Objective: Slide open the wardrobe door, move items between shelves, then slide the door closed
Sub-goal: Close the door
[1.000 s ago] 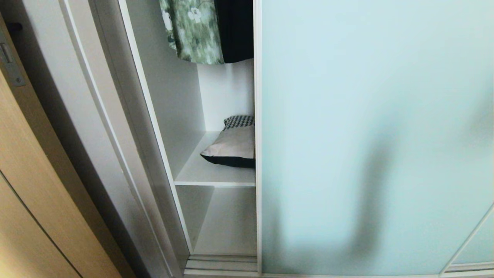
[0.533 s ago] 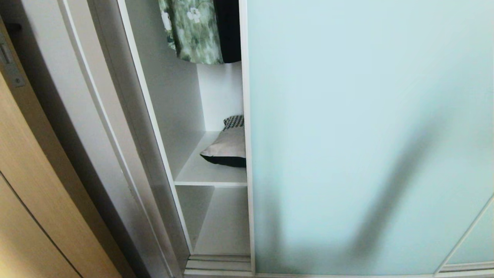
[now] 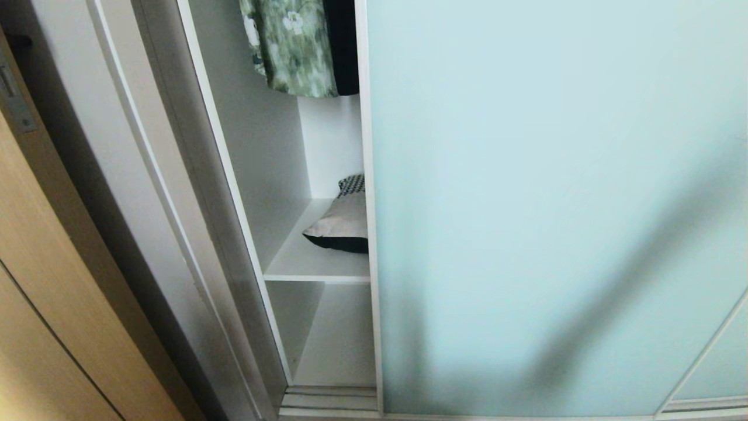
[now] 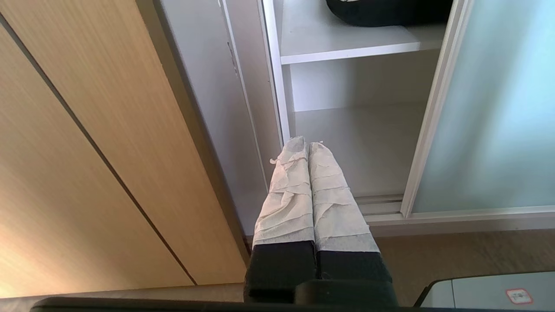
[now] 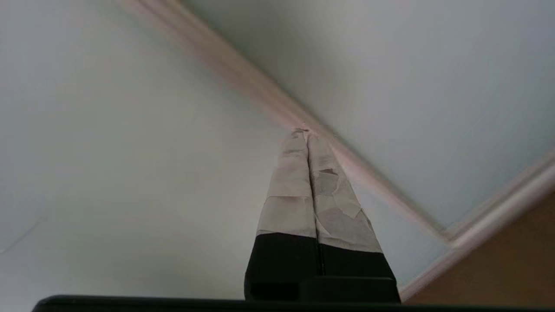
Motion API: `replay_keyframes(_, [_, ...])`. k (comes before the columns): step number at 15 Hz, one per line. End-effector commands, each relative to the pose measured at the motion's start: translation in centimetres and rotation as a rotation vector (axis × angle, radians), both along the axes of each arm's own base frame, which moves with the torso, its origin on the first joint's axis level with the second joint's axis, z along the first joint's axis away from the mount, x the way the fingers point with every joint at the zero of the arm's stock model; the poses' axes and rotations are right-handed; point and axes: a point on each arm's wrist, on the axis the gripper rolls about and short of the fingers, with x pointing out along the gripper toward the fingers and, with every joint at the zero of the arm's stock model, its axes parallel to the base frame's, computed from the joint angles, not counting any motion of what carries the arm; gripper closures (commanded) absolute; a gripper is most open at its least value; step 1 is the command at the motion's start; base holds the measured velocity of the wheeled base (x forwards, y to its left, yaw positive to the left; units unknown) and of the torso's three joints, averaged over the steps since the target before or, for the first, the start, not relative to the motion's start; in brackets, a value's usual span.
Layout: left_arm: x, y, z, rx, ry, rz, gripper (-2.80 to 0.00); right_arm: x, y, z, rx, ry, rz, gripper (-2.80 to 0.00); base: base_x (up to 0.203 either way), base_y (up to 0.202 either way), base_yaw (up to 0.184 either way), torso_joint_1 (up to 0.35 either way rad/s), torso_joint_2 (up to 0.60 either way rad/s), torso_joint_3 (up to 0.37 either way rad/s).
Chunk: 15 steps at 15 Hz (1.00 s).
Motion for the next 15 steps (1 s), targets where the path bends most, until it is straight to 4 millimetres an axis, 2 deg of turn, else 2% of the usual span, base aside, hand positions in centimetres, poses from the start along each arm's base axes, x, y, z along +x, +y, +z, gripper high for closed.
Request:
replay_keyframes(1, [0.0,0.0,0.0,0.001,0.002,-0.001,0.00,2.0,-0.7,-2.1,0.061,-0.002,0.036,0.00,0.000,0.000,0.000,0.000,0.00,0.000])
replay_keyframes(8, [0.0,0.0,0.0,0.001,0.002,-0.001,0.00,3.9,-1.8,-3.9,0.059,-0.030,0.050,0.00,0.000,0.000,0.000,0.000,0.00,0.000])
replay_keyframes(15, [0.0,0.0,0.0,0.001,0.002,-0.001,0.00,6.5,-0.6,-5.3,0.092,-0.013,0.110,0.00,0.000,0.000,0.000,0.000,0.00,0.000])
